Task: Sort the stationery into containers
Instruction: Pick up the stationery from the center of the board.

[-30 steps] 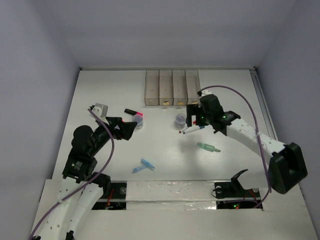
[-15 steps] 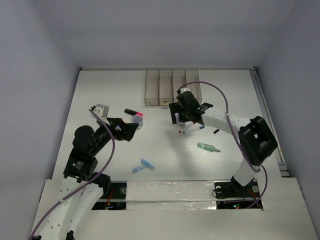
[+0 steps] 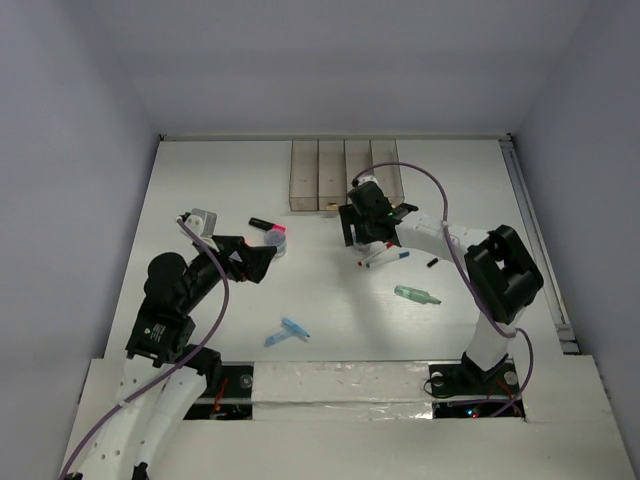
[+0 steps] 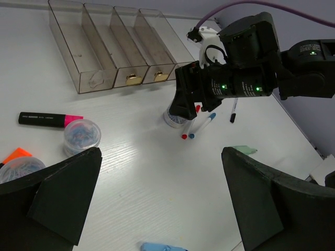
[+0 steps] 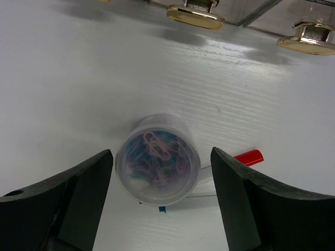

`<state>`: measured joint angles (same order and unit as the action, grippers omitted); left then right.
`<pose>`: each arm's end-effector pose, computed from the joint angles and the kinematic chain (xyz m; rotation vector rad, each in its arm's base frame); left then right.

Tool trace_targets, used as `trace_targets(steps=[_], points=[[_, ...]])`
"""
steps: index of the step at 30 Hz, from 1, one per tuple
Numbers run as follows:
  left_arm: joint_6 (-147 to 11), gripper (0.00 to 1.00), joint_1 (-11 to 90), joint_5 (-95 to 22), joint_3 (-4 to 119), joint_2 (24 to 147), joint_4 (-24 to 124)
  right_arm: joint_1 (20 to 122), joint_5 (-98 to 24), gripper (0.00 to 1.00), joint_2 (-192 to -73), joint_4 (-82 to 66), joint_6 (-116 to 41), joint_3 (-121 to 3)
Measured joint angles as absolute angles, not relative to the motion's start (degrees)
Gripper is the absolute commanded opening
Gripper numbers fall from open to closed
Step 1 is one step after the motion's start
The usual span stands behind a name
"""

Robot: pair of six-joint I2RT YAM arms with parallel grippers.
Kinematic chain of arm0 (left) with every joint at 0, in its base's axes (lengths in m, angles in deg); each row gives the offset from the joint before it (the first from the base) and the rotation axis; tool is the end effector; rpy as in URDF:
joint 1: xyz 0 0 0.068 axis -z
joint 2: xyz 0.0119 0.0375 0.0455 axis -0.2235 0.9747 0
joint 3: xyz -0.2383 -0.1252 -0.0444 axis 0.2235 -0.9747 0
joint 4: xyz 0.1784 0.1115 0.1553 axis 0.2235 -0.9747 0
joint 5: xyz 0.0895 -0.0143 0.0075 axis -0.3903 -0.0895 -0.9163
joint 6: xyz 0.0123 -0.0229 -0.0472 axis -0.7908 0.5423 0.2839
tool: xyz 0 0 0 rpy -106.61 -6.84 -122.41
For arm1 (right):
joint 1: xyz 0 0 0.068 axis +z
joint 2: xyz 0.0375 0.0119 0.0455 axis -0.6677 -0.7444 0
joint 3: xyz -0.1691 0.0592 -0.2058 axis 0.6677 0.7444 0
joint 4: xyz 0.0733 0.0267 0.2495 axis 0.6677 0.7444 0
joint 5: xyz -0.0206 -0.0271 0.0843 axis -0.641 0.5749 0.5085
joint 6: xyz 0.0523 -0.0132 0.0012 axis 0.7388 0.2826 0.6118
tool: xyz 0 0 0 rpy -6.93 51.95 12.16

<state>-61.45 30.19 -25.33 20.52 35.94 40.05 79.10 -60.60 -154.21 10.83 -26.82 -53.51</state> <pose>0.1145 -0.0481 0.3291 0.2592 1.5831 -0.7535 0.3119 0.2246 0.2029 -0.2955 2.4162 0.0848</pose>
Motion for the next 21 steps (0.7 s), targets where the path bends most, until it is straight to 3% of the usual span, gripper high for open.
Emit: trace_targets(steps=[3, 6, 13, 21], points=[[-61.5, 0.99, 30.2, -25.3, 20.5, 35.8, 40.1, 79.1, -60.6, 0.57, -154.2, 10.8, -26.6, -53.5], [-61.4, 0.99, 30.2, -25.3, 20.5, 35.8, 40.3, 79.1, -61.0, 0.58, -154.2, 10.8, -26.3, -53.5], [-61.5, 0.99, 30.2, -25.3, 20.5, 35.6, 40.3, 79.1, -61.0, 0.45, -154.1, 10.9, -26.2, -53.5], [-61.5, 0.99, 30.2, -25.3, 20.5, 35.3, 40.3, 79.1, -58.2, 0.43, -148.9, 12.2, -26.8, -57.0]])
